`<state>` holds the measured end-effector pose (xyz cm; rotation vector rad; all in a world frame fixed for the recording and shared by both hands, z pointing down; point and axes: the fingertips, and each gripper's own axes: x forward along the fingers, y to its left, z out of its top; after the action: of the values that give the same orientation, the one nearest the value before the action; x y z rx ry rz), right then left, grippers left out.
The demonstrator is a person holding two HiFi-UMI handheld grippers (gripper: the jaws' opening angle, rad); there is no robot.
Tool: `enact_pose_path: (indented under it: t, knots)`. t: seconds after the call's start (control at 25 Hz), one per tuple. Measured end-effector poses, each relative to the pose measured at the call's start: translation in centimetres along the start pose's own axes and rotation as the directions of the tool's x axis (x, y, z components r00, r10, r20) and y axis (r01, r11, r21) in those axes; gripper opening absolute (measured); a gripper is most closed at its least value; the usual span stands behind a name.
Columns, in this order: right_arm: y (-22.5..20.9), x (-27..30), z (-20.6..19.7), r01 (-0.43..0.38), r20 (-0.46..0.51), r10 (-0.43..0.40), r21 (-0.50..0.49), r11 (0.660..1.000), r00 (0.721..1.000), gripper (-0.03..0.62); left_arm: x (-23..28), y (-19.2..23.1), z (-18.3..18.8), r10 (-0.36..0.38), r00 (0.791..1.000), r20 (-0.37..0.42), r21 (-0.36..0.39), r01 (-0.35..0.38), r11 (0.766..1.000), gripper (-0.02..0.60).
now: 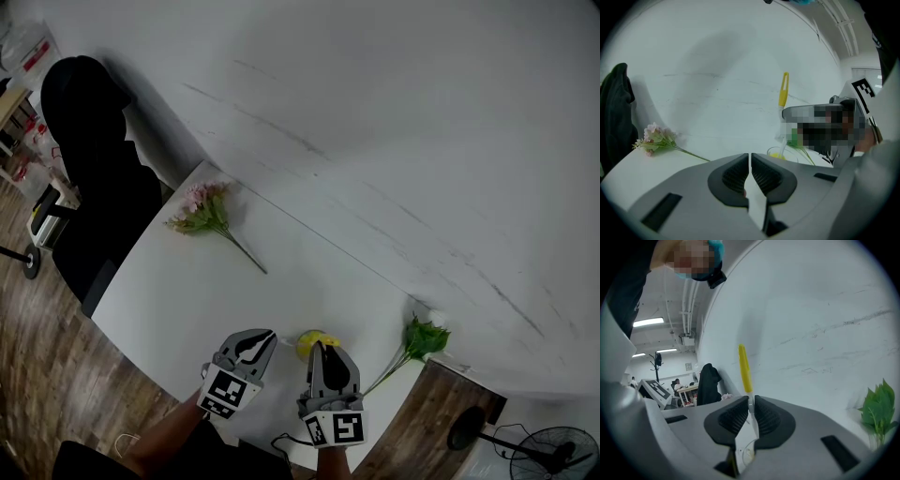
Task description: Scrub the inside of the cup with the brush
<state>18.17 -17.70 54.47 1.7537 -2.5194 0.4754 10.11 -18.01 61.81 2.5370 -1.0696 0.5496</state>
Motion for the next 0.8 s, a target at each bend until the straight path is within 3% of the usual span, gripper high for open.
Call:
enact_pose_path:
  t: [0.48,0.8]
  knots:
    - [-0.2,-0.4,0.2,0.020,-0.008,-0.021,-0.017,1.000,1.000,0.054,-0.4,-0.5,0.4,-0.002,1.000,0.013,0.006,0.002,1.000,0.035]
    - [0.3,-1.9,2.1,0.057,0.037,-0.056,-0.031,0.998,0.998,0.052,-1.9,-0.8,1.9,-0.011,0.999,0.044,0.033,0.009,0.999,0.035]
